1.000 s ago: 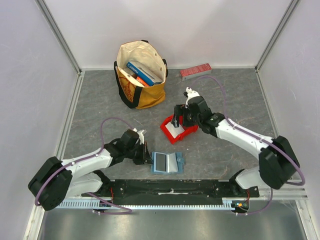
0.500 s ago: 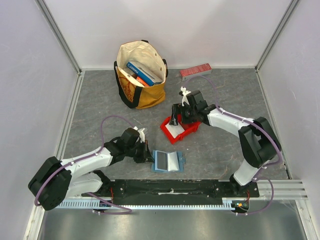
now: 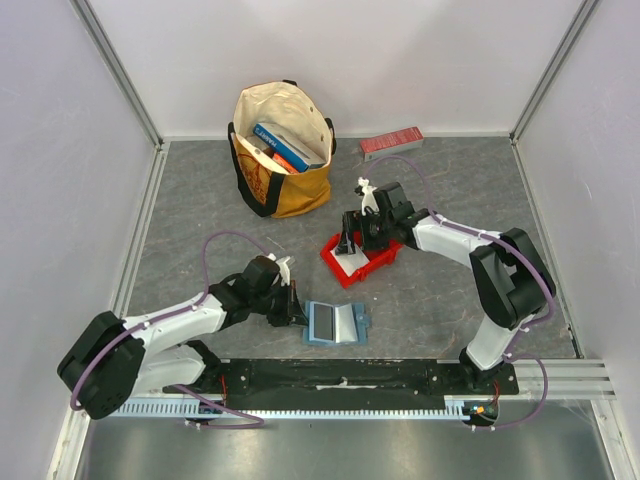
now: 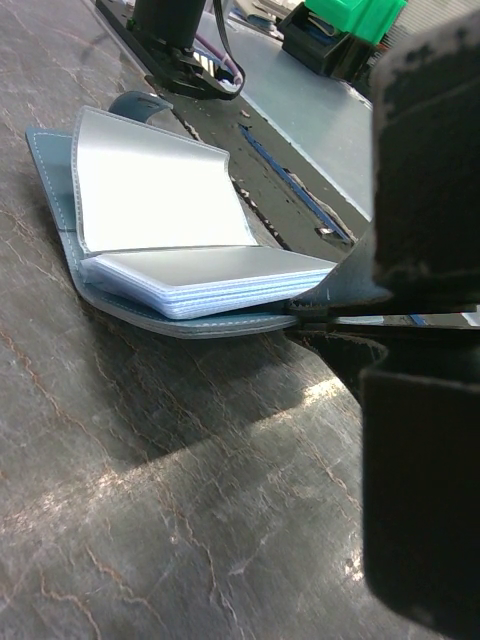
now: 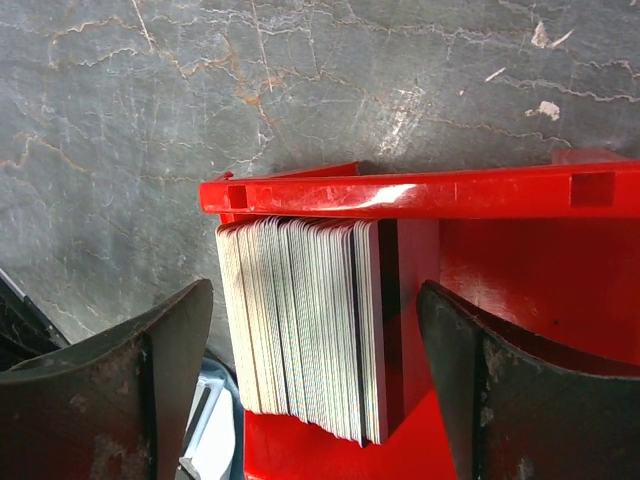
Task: Put the credit cards into the card holder
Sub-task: Pick up the credit card from the storage box.
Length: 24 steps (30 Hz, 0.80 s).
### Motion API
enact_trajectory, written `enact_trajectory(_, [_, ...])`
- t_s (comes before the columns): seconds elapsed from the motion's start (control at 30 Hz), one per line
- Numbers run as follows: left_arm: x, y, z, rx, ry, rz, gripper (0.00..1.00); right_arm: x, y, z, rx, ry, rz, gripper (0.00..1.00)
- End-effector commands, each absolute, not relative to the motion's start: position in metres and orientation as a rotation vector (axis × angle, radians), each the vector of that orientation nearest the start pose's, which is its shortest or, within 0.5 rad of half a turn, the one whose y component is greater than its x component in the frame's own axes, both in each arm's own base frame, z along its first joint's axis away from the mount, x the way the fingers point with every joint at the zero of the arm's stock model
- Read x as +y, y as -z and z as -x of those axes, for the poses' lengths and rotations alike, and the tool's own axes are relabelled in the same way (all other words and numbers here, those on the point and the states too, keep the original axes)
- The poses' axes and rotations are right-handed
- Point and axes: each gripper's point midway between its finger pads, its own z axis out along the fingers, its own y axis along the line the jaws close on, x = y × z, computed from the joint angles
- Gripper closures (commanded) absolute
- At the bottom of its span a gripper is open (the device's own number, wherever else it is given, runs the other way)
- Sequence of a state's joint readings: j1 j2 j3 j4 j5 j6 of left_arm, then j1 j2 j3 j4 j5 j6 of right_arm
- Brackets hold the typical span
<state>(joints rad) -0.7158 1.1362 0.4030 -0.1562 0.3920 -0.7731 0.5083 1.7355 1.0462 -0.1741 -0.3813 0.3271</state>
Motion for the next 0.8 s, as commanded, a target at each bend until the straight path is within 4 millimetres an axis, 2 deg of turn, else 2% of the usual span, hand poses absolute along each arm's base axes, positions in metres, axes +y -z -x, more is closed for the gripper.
enact_trajectory(0.0, [-0.240, -0.049, -0.135, 2.665, 1.041, -0.175, 0.98, 0.278, -0.084, -0.332, 2.413, -0.899, 0.447, 0.12])
enact_trajectory(0.3, [-0.240, -0.046, -0.136, 2.667, 1.035, -0.172, 0.98, 0.276, -0.087, -0.330, 2.411, -0.921, 0.442, 0.23])
enact_trajectory(0.77, [-0.241, -0.042, -0.136, 2.677, 1.038, -0.181, 0.98, 0.267, -0.093, -0.332, 2.400, -0.913, 0.415, 0.35])
